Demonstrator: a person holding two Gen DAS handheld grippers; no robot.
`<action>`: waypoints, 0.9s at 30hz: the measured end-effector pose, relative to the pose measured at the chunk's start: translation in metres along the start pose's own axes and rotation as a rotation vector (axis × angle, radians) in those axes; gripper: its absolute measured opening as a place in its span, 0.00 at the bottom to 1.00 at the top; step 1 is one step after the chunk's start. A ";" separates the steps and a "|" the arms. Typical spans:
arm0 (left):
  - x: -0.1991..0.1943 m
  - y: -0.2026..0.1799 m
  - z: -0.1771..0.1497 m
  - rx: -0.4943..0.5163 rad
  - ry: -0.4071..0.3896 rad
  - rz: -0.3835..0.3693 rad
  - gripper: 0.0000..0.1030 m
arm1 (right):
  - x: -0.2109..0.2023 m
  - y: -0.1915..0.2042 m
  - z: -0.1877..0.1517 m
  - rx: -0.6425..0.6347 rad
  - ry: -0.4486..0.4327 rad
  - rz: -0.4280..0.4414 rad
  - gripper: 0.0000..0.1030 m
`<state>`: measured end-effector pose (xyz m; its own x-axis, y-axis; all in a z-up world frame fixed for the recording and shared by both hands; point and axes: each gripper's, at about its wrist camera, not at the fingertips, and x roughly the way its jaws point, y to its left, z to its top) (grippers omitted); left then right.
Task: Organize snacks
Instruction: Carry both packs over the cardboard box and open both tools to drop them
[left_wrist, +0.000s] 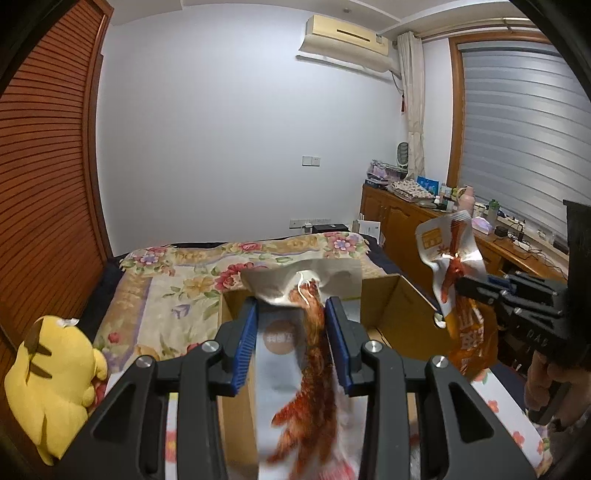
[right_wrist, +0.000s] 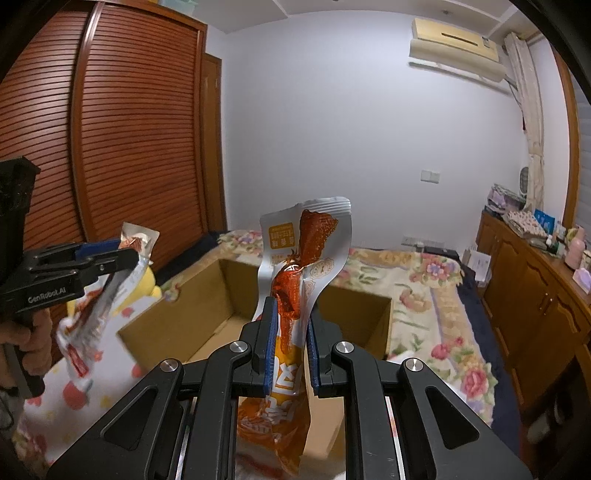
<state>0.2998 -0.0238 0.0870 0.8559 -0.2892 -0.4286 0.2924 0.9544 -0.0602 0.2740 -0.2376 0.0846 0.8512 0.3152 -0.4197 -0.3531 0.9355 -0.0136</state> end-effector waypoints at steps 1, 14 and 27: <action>0.008 0.000 0.003 0.003 0.004 0.005 0.34 | 0.008 -0.003 0.002 0.003 -0.001 -0.004 0.12; 0.065 -0.006 0.007 0.045 0.117 -0.002 0.34 | 0.072 -0.003 -0.037 -0.022 0.156 0.003 0.12; 0.071 -0.016 0.005 0.078 0.173 0.017 0.56 | 0.082 0.008 -0.050 -0.025 0.221 0.014 0.13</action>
<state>0.3580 -0.0600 0.0615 0.7768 -0.2502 -0.5779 0.3168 0.9484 0.0153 0.3215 -0.2123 0.0048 0.7409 0.2830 -0.6091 -0.3765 0.9260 -0.0277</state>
